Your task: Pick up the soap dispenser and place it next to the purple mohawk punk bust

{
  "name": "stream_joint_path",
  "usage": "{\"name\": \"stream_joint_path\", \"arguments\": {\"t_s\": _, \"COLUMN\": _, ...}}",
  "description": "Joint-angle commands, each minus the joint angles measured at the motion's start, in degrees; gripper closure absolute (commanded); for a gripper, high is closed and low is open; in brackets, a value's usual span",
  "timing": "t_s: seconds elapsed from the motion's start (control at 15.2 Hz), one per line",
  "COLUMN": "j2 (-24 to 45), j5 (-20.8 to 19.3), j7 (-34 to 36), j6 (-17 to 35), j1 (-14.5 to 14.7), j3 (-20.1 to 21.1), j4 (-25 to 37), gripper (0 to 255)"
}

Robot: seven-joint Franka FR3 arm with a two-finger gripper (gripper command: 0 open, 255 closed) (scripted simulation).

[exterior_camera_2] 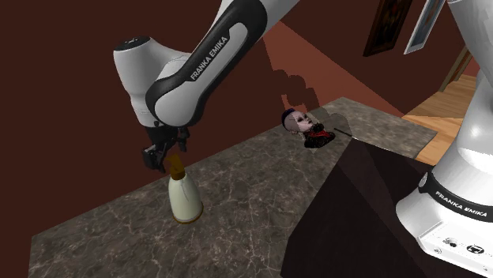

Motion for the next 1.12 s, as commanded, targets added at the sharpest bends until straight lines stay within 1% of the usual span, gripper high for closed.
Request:
{"name": "stream_joint_path", "arguments": {"t_s": 0.0, "j2": 0.4, "j5": -0.1, "j7": 0.1, "j6": 0.3, "j1": 0.1, "j3": -0.1, "j4": 0.1, "gripper": 0}}
{"name": "stream_joint_path", "arguments": {"t_s": 0.46, "j2": 0.4, "j5": -0.1, "j7": 0.1, "j6": 0.3, "j1": 0.1, "j3": -0.1, "j4": 0.1, "gripper": 0}}
{"name": "stream_joint_path", "arguments": {"t_s": 0.53, "j2": 0.4, "j5": -0.1, "j7": 0.1, "j6": 0.3, "j1": 0.1, "j3": -0.1, "j4": 0.1, "gripper": 255}}
{"name": "stream_joint_path", "arguments": {"t_s": 1.06, "j2": 0.4, "j5": -0.1, "j7": 0.1, "j6": 0.3, "j1": 0.1, "j3": -0.1, "j4": 0.1, "gripper": 255}}
